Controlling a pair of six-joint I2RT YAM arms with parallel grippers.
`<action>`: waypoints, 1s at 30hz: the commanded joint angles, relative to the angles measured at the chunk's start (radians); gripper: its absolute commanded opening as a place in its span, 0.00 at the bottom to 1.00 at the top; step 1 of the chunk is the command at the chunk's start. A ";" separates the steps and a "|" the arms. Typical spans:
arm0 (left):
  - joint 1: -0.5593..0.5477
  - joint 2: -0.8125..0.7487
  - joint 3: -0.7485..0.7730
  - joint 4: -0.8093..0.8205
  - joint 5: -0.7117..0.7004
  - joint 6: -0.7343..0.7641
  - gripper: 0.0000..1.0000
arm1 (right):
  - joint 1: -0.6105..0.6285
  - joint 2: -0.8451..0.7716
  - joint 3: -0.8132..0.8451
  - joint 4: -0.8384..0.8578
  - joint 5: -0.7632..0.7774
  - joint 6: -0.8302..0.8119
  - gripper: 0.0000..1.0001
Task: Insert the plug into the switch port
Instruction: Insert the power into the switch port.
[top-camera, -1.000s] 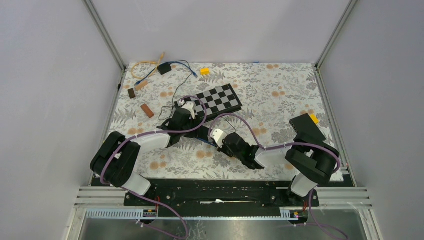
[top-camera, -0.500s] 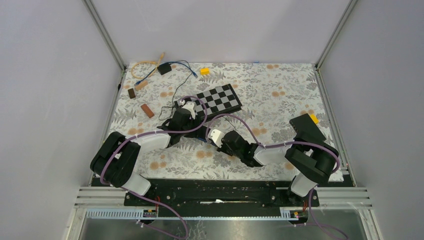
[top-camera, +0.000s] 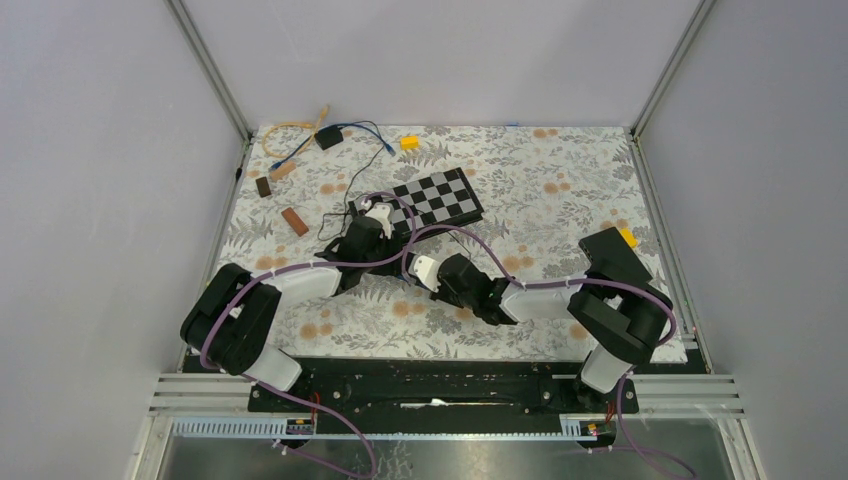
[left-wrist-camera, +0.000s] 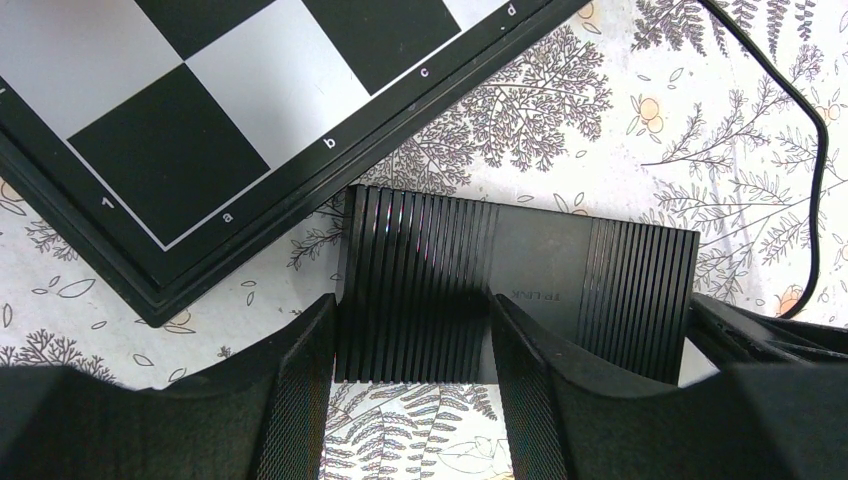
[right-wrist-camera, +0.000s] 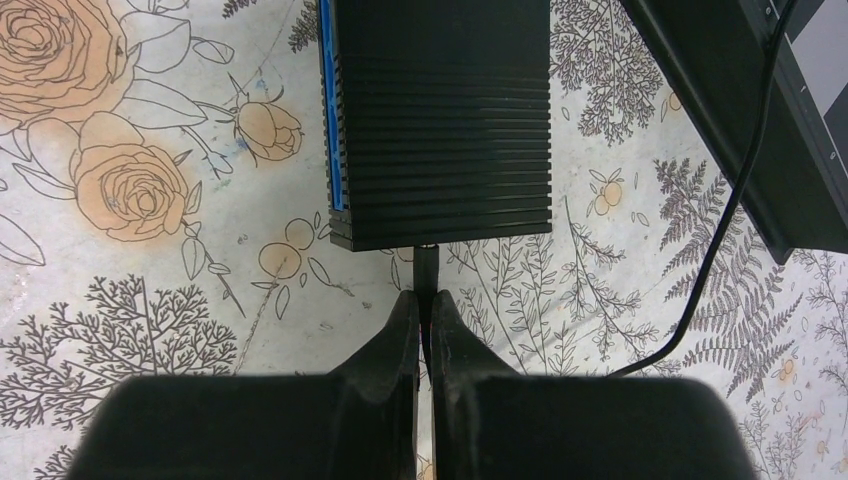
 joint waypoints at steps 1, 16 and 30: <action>-0.133 0.025 -0.002 -0.053 0.344 -0.045 0.55 | 0.015 0.024 0.122 0.344 -0.170 -0.038 0.00; -0.136 0.015 -0.003 -0.054 0.346 -0.046 0.55 | 0.009 -0.022 0.196 0.300 -0.249 -0.051 0.00; -0.139 0.009 -0.001 -0.054 0.342 -0.046 0.55 | 0.009 -0.003 0.206 0.248 -0.269 -0.084 0.00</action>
